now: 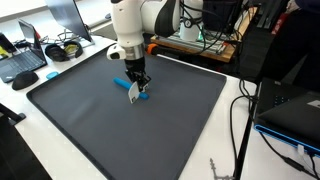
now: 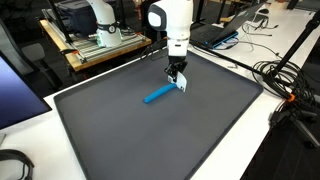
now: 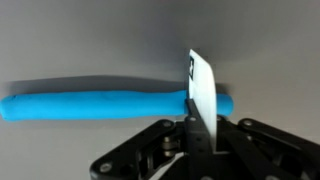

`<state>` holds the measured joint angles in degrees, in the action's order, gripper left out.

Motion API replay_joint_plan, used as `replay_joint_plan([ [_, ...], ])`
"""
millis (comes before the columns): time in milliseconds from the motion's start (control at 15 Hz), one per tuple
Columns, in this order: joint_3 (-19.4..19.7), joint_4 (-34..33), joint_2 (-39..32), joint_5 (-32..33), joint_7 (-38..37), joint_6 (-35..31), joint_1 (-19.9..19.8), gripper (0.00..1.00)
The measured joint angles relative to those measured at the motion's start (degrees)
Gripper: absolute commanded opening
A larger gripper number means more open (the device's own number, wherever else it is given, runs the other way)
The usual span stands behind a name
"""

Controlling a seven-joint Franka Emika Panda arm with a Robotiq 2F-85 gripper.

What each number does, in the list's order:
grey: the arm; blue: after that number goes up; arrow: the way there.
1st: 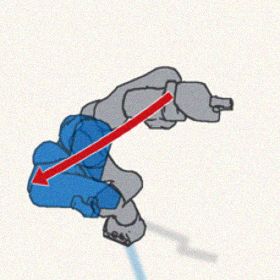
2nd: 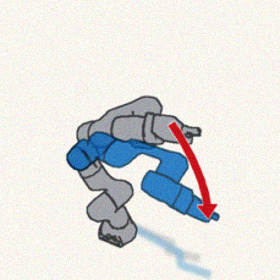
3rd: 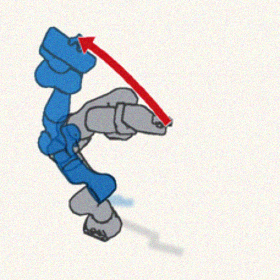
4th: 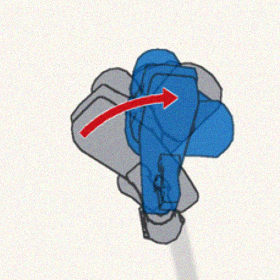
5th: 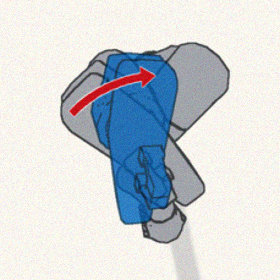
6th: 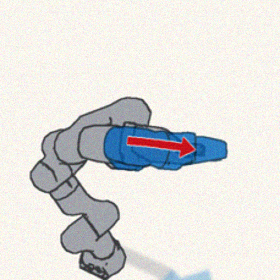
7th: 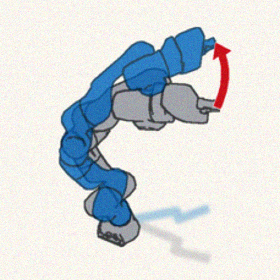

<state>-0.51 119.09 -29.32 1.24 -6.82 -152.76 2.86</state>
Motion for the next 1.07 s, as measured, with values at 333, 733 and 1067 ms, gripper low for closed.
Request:
replay_joint_plan([
  [333, 0.1, -0.2, 0.2, 0.0, -1.3, 0.0, 1.6, 0.01],
  [733, 2.2, -0.6, 3.1, 0.6, -3.9, 0.4, 3.4, 0.01],
  [1067, 4.8, -0.6, 5.8, 4.9, -6.9, 2.4, 4.6, 0.01],
])
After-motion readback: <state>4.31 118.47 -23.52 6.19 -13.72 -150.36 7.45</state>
